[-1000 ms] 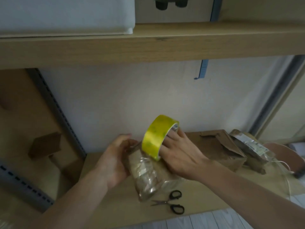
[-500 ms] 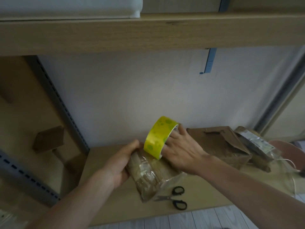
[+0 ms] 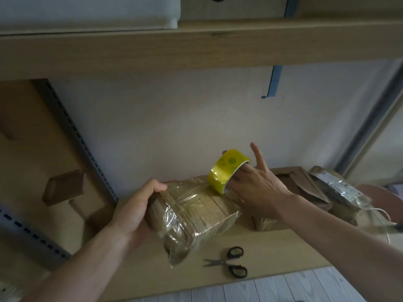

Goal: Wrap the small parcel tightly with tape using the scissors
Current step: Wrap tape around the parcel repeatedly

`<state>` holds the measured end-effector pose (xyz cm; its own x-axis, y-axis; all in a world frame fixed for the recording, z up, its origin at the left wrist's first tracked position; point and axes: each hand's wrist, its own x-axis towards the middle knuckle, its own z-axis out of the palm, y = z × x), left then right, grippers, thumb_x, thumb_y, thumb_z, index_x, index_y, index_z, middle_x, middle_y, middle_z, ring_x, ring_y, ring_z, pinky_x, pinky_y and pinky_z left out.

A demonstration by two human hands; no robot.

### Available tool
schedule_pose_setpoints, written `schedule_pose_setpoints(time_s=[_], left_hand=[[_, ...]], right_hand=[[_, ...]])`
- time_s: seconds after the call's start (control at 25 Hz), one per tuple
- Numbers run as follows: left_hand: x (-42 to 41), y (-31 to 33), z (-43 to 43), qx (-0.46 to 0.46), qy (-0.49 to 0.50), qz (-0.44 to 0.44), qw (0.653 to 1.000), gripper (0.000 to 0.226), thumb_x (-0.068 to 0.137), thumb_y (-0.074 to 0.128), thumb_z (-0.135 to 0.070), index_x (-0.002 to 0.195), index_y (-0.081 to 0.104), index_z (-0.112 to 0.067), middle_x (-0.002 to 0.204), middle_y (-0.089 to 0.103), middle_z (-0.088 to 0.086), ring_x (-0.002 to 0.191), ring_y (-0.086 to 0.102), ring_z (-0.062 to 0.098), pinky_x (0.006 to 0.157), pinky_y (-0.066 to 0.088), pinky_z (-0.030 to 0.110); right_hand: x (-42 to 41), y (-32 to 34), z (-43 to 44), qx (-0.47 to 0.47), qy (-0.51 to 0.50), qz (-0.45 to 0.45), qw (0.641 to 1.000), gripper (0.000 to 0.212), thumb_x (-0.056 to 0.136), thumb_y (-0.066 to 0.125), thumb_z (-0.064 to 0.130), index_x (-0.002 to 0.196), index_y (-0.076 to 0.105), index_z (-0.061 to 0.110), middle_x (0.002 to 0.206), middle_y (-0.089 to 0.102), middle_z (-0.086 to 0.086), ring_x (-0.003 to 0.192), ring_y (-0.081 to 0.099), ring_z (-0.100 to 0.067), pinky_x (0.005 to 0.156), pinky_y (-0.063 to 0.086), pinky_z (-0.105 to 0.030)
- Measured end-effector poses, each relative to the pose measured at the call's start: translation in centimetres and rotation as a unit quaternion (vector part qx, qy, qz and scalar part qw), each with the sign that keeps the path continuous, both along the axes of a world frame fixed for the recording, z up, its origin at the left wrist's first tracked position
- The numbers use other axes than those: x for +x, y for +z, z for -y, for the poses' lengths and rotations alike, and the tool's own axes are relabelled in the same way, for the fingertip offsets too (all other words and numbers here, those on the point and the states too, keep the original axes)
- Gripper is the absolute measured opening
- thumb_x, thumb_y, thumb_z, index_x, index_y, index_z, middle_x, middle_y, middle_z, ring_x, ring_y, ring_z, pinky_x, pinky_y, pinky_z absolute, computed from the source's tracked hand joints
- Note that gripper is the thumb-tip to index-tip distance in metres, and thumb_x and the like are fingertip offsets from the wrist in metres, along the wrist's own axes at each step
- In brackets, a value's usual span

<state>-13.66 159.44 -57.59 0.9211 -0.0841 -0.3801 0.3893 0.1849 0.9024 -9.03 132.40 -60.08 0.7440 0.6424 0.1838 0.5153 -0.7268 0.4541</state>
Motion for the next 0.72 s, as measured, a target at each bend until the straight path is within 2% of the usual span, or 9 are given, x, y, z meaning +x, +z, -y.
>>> schedule_pose_setpoints(time_s=[0.08, 0.2, 0.32, 0.44, 0.52, 0.6, 0.72], left_hand=[[-0.1, 0.0, 0.1, -0.011, -0.011, 0.019, 1.0, 0.046, 0.075, 0.058, -0.029, 0.11, 0.075, -0.007, 0.103, 0.074, 0.019, 0.089, 0.069, 0.029, 0.08, 0.054, 0.038], [0.0, 0.1, -0.2, -0.037, -0.017, 0.037, 0.998, 0.047, 0.077, 0.05, -0.027, 0.109, 0.075, -0.005, 0.106, 0.074, 0.018, 0.089, 0.071, 0.028, 0.081, 0.055, 0.037], [0.0, -0.2, -0.2, -0.051, -0.022, 0.034, 0.998, 0.055, 0.073, 0.051, -0.03, 0.116, 0.072, -0.002, 0.11, 0.072, 0.02, 0.092, 0.07, 0.029, 0.082, 0.055, 0.039], [0.1, -0.8, -0.3, -0.042, -0.027, 0.034, 0.998, 0.052, 0.073, 0.055, -0.029, 0.116, 0.072, -0.004, 0.114, 0.072, 0.02, 0.095, 0.07, 0.029, 0.078, 0.057, 0.037], [0.1, -1.0, -0.2, -0.051, -0.038, 0.034, 0.997, 0.052, 0.07, 0.06, -0.028, 0.116, 0.072, -0.005, 0.118, 0.071, 0.021, 0.098, 0.07, 0.03, 0.077, 0.059, 0.038], [0.0, -1.4, -0.2, -0.072, -0.051, 0.037, 0.995, 0.052, 0.072, 0.059, -0.027, 0.119, 0.07, -0.006, 0.121, 0.07, 0.021, 0.102, 0.07, 0.031, 0.078, 0.059, 0.04], [0.1, -1.8, -0.6, -0.097, -0.092, 0.053, 0.99, 0.061, 0.069, 0.064, -0.024, 0.129, 0.065, -0.013, 0.131, 0.065, 0.017, 0.119, 0.063, 0.034, 0.091, 0.056, 0.048]], right_hand=[[0.1, 0.6, 0.3, -0.01, -0.017, 0.025, 1.0, 0.069, 0.092, 0.059, 0.024, 0.154, 0.03, 0.03, 0.161, 0.032, -0.005, 0.154, 0.01, -0.029, 0.107, -0.02, -0.073], [-0.3, 0.8, -0.1, 0.017, -0.048, 0.013, 0.999, 0.073, 0.09, 0.062, 0.034, 0.155, 0.03, 0.024, 0.162, 0.028, -0.009, 0.155, 0.003, -0.031, 0.108, -0.016, -0.074], [-0.5, 0.1, -0.2, 0.109, -0.024, -0.105, 0.988, 0.08, 0.08, 0.068, 0.045, 0.149, 0.033, 0.027, 0.149, 0.038, -0.001, 0.148, 0.021, -0.029, 0.112, -0.004, -0.075], [-0.7, -0.1, 0.2, 0.201, 0.007, -0.216, 0.955, 0.103, 0.065, 0.073, 0.051, 0.152, 0.02, 0.037, 0.144, 0.04, 0.009, 0.143, 0.026, -0.022, 0.116, 0.013, -0.065], [-0.7, -0.3, 0.3, 0.205, 0.007, -0.242, 0.949, 0.11, 0.06, 0.077, 0.057, 0.152, 0.02, 0.035, 0.146, 0.036, 0.008, 0.143, 0.028, -0.024, 0.118, 0.021, -0.056], [-0.8, -0.2, 0.1, 0.217, 0.004, -0.275, 0.937, 0.117, 0.052, 0.079, 0.072, 0.148, 0.028, 0.027, 0.145, 0.037, 0.004, 0.139, 0.033, -0.022, 0.116, 0.029, -0.044], [-0.9, 0.4, -0.1, 0.246, 0.003, -0.298, 0.922, 0.116, 0.047, 0.078, 0.078, 0.142, 0.037, 0.026, 0.14, 0.046, 0.003, 0.131, 0.042, -0.018, 0.112, 0.038, -0.036]])
